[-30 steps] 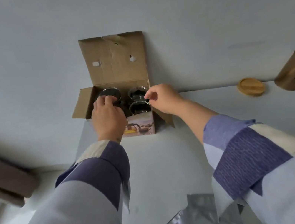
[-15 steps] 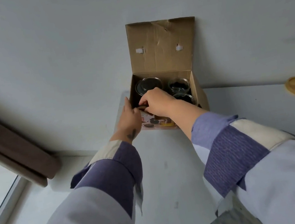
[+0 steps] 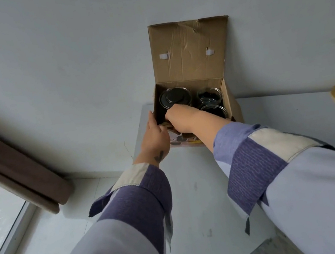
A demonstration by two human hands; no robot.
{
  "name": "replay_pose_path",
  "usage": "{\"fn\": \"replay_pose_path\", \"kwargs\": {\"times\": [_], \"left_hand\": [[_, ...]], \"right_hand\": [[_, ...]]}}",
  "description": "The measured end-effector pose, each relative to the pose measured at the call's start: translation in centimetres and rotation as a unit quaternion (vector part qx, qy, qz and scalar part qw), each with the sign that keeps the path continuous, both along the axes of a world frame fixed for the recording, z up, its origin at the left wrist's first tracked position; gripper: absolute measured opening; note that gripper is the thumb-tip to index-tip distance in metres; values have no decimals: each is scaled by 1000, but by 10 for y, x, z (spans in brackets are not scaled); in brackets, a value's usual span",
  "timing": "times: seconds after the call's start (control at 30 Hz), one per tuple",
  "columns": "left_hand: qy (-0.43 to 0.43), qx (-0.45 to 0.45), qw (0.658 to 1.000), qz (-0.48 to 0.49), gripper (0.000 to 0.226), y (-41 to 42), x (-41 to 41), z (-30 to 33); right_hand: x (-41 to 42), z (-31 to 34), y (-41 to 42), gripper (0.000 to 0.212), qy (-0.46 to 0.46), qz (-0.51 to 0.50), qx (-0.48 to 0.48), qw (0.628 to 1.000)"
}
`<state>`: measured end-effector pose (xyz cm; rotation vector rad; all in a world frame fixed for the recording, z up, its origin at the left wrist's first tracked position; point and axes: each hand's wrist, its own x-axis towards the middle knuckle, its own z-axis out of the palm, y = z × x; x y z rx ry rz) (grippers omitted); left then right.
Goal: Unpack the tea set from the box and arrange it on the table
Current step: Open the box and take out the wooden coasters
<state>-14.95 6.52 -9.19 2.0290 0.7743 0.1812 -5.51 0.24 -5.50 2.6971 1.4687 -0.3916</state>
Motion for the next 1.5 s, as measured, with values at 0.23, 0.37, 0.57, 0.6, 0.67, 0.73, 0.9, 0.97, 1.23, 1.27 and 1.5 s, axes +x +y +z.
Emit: {"fn": "replay_pose_path", "kwargs": {"times": [0.23, 0.37, 0.57, 0.6, 0.67, 0.73, 0.9, 0.97, 1.23, 1.27, 1.5], "left_hand": [[16, 24, 1000, 12, 56, -3, 3, 2], [-17, 45, 998, 45, 49, -9, 3, 5], [-148, -38, 978, 138, 78, -33, 27, 42], [-166, -65, 975, 131, 85, -38, 32, 49], [-167, -94, 976, 105, 93, -47, 42, 60], [-187, -141, 968, 86, 88, -56, 49, 68], [-219, -229, 946, 64, 87, -68, 64, 67], [-222, -225, 947, 57, 91, -74, 67, 64], [-215, -83, 972, -39, 84, -120, 76, 58], [-215, -55, 973, -66, 82, -128, 77, 58], [-209, 61, 957, -190, 91, -194, 96, 49]], "right_hand": [[6, 24, -18, 19, 65, -23, 91, 993], [15, 45, -38, 29, 119, -62, 187, 973], [22, 57, -71, 24, 115, -113, 379, 911], [22, 57, -75, 24, 109, -115, 402, 902], [22, 58, -84, 23, 101, -119, 434, 888], [21, 58, -92, 22, 92, -122, 453, 878], [23, 55, -113, 20, 109, -152, 492, 850], [26, 58, -124, 23, 164, -194, 465, 848], [54, 81, -185, 35, 516, -333, 349, 708], [57, 81, -194, 47, 516, -335, 321, 720], [75, 70, -261, 29, 479, -356, 284, 750]]}}
